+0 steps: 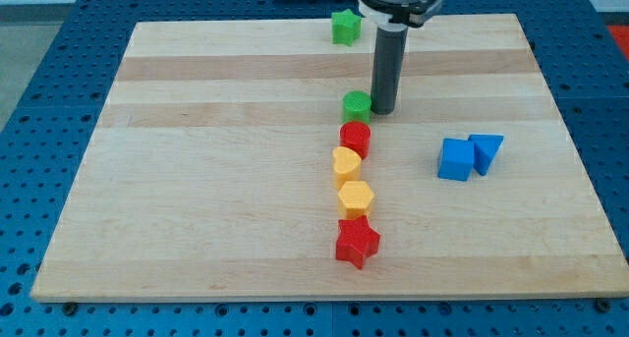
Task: Locate the blue cube at the top of the green circle
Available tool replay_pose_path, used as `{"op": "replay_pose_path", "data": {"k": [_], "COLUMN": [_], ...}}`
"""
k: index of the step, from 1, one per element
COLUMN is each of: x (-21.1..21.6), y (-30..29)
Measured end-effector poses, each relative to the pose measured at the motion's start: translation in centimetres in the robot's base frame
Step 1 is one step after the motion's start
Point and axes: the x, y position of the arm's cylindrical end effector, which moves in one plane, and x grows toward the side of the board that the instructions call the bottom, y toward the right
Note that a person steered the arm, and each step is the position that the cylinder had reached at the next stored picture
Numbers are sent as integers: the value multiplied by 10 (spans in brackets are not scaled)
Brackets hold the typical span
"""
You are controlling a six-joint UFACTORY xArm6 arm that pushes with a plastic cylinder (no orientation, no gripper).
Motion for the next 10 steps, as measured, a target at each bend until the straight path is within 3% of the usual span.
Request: {"op": "replay_pose_path", "data": {"k": [2,4,6,8,10], "x": [0,3,50,106,130], "y": [12,91,164,166,122]}}
